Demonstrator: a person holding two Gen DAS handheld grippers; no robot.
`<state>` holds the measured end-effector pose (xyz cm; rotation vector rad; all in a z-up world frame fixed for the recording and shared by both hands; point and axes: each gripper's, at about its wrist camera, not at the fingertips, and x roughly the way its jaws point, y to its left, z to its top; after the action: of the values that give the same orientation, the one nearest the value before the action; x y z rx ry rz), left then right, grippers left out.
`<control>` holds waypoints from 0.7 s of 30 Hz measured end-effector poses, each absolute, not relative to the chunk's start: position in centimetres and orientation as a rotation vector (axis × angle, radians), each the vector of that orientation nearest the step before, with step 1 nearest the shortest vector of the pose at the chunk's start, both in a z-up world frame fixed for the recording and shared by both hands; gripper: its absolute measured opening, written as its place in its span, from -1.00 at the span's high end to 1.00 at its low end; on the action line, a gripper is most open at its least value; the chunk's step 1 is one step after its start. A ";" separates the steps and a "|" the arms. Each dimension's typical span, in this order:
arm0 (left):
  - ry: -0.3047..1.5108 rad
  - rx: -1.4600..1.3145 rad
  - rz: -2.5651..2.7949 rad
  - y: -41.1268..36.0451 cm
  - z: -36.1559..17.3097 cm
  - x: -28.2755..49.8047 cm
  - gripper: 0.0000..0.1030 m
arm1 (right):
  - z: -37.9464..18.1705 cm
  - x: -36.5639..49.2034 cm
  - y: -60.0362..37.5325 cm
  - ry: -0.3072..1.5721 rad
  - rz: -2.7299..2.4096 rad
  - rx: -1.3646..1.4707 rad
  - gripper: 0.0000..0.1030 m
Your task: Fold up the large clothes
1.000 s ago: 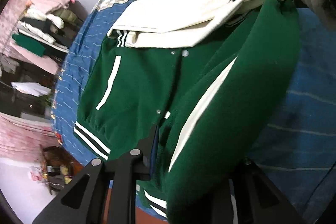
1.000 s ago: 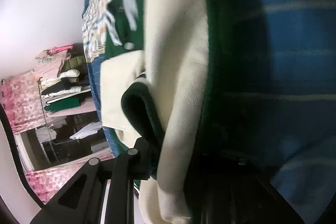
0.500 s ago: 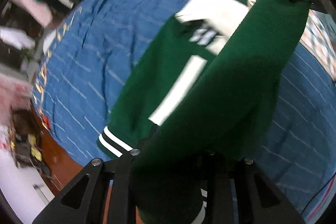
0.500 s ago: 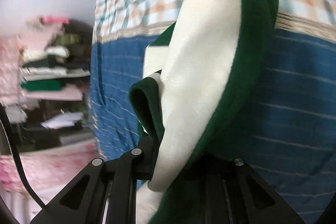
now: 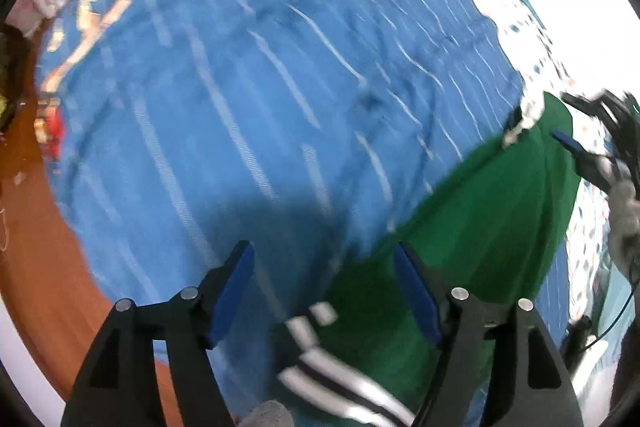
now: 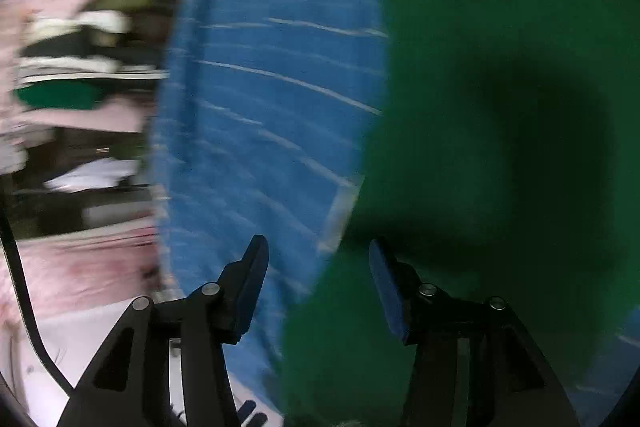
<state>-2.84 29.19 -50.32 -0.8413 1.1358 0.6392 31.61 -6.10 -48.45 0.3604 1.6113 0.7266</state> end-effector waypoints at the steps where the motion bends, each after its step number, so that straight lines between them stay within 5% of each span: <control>1: 1.143 -0.823 0.652 29.0 -49.9 -3.4 -0.38 | -47.9 31.6 -6.3 1.581 0.750 0.364 -0.24; 9: 1.310 -0.646 0.745 23.1 -54.6 -1.0 -0.45 | -43.8 30.9 -22.4 1.369 0.627 0.349 -0.48; 13: 1.318 -0.756 0.809 24.8 -58.6 -1.1 -0.85 | -47.0 32.6 -32.5 1.425 0.460 0.414 -0.48; 21: 1.312 -0.715 0.795 25.6 -58.8 -0.8 -0.90 | -59.4 40.5 -35.5 1.568 0.550 0.632 -0.49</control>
<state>-0.76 25.62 -58.80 -0.7150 1.3118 0.7947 40.50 -35.49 -59.43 0.6325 1.5680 0.5498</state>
